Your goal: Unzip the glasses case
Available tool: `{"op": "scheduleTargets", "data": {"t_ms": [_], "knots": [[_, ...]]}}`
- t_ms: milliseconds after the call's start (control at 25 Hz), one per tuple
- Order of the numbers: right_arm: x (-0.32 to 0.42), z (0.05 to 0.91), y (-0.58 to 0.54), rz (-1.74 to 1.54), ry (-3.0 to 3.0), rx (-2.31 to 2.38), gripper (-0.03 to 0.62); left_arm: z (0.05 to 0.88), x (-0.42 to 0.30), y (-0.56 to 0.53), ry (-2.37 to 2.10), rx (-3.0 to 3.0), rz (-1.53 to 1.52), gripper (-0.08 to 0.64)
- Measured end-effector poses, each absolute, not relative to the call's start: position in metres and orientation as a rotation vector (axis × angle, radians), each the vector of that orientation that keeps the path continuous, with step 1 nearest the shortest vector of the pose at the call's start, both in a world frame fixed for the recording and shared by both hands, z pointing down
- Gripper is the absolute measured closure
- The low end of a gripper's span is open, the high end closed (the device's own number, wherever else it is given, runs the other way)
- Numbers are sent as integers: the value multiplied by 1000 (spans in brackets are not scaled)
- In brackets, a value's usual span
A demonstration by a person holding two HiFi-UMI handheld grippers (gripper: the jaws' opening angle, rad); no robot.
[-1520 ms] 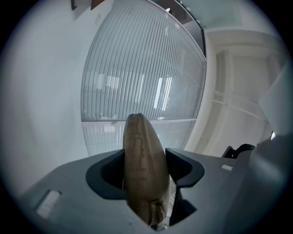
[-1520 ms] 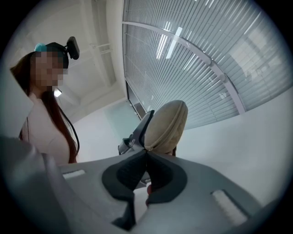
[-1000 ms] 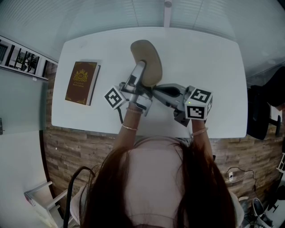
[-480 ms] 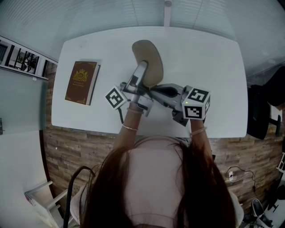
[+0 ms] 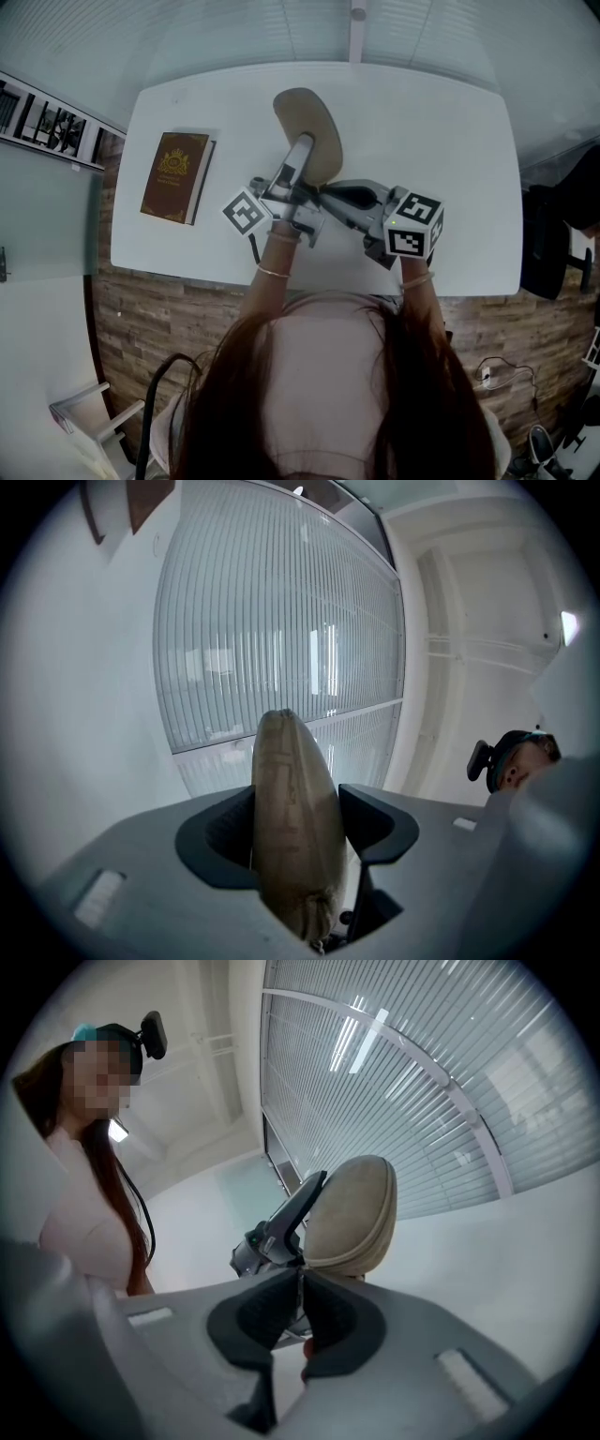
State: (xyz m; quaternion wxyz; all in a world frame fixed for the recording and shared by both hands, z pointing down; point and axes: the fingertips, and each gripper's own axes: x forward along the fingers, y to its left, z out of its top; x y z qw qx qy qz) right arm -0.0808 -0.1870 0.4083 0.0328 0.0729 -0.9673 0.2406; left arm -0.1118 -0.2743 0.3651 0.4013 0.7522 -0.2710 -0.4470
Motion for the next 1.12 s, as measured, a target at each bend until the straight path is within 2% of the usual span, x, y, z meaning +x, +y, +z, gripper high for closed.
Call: {"op": "scheduleTargets", "data": {"t_ms": [80, 400, 1120], "knots": [[-81, 408, -187, 739, -2979, 239, 558, 364, -114, -274, -726, 1936, -1105, 285], [-72, 406, -199, 728, -3014, 377, 557, 366, -125, -268, -886, 2062, -988, 285], [-72, 397, -224, 423, -2978, 857, 573, 352, -163, -248, -1213, 2447, -638, 285]]}}
